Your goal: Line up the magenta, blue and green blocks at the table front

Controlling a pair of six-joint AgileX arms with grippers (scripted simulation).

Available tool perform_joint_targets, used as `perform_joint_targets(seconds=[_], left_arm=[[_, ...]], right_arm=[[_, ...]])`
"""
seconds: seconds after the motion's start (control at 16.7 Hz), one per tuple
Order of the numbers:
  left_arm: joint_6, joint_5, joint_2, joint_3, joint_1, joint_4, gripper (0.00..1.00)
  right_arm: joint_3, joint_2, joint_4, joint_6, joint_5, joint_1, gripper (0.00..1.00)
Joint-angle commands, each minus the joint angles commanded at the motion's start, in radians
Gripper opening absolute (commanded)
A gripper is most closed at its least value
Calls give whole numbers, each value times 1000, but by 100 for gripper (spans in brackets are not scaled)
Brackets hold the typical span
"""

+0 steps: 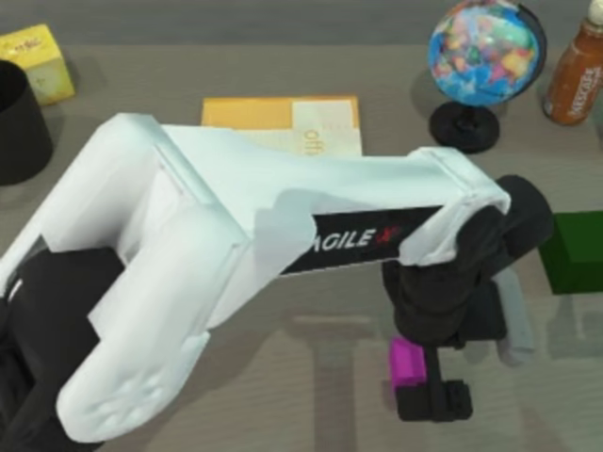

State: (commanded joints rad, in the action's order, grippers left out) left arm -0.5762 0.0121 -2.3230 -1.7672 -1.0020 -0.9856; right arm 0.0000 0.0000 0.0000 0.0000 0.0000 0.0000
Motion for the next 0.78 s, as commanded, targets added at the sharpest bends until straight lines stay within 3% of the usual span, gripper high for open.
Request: perform_joint_targets(seconds=[0.48,0.78], left_arm=[[0,0,60,-151,17,-218,100],[1,-1,66,-163,15,-232,100]], right_arm=[[0,0,0,0,0,0,100],[0,0,0,0,0,0,100]])
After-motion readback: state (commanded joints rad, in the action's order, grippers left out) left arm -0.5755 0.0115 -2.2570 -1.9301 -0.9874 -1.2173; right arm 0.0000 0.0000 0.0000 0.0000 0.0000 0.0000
